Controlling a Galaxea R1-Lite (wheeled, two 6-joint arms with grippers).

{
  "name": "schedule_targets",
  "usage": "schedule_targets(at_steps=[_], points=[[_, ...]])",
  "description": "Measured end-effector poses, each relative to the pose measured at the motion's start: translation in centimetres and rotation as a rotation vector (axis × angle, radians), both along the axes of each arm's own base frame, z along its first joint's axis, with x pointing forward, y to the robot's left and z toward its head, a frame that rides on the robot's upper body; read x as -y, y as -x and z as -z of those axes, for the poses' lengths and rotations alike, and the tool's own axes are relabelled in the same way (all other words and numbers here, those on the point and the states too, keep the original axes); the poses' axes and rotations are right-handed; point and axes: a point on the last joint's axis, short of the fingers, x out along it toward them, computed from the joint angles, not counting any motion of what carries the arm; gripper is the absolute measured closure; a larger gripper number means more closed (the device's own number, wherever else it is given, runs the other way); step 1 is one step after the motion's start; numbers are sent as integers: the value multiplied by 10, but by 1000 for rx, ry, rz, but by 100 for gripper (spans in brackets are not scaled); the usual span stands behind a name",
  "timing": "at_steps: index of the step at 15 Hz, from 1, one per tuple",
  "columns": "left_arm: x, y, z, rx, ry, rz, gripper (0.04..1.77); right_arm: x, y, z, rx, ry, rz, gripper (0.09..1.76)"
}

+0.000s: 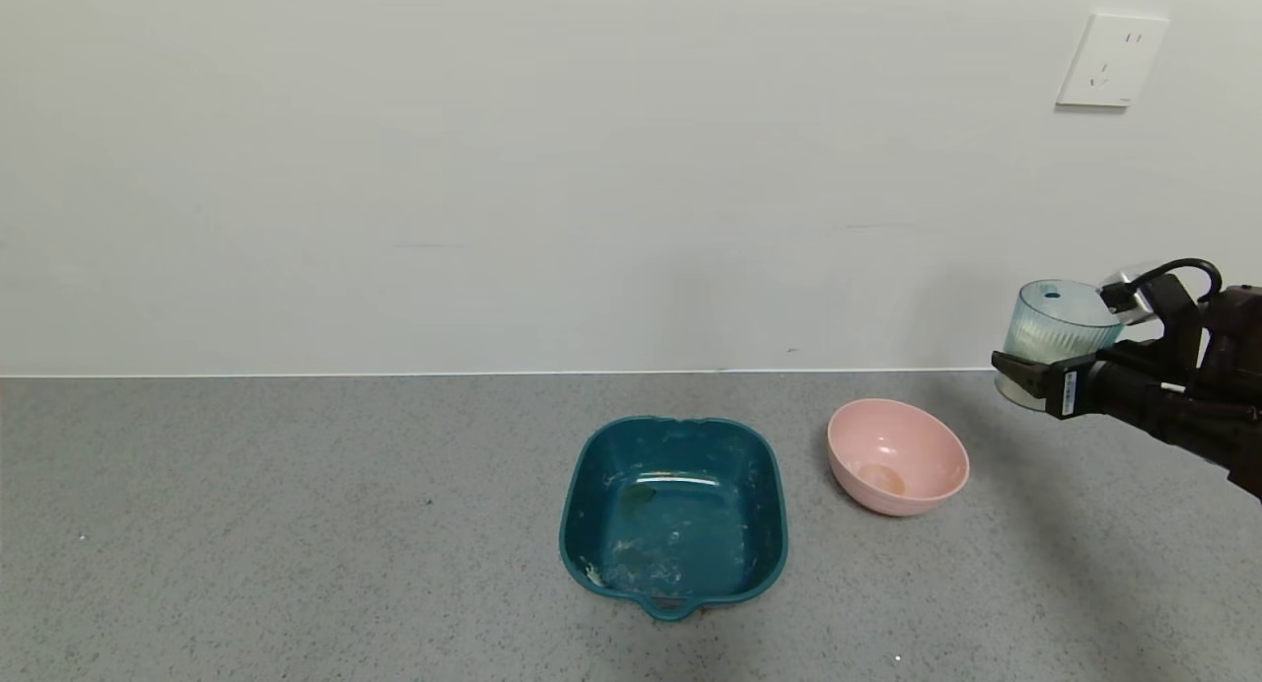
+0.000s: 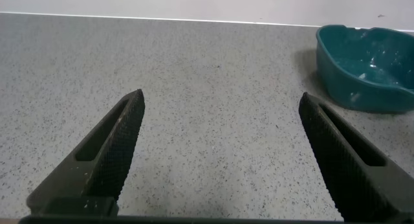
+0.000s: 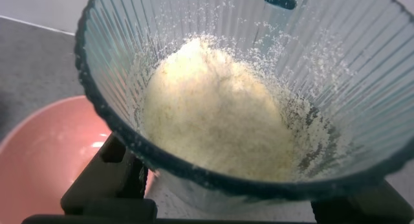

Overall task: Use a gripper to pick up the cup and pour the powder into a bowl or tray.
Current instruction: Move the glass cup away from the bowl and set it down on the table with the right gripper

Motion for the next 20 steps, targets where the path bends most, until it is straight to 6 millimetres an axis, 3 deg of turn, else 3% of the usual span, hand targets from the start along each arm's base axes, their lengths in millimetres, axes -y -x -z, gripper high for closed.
schedule_targets(at_steps=[3, 9, 15, 20], points=[[0, 0, 0, 0, 0, 0, 9, -28, 5, -13, 39, 70, -49, 49], [0, 0, 0, 0, 0, 0, 9, -92, 7, -18, 35, 183, -127, 49], [0, 0, 0, 0, 0, 0, 9, -153, 4, 0, 25, 360, -182, 49], [0, 0, 0, 0, 0, 0, 9, -190, 2, 19, -57, 528, -182, 49]])
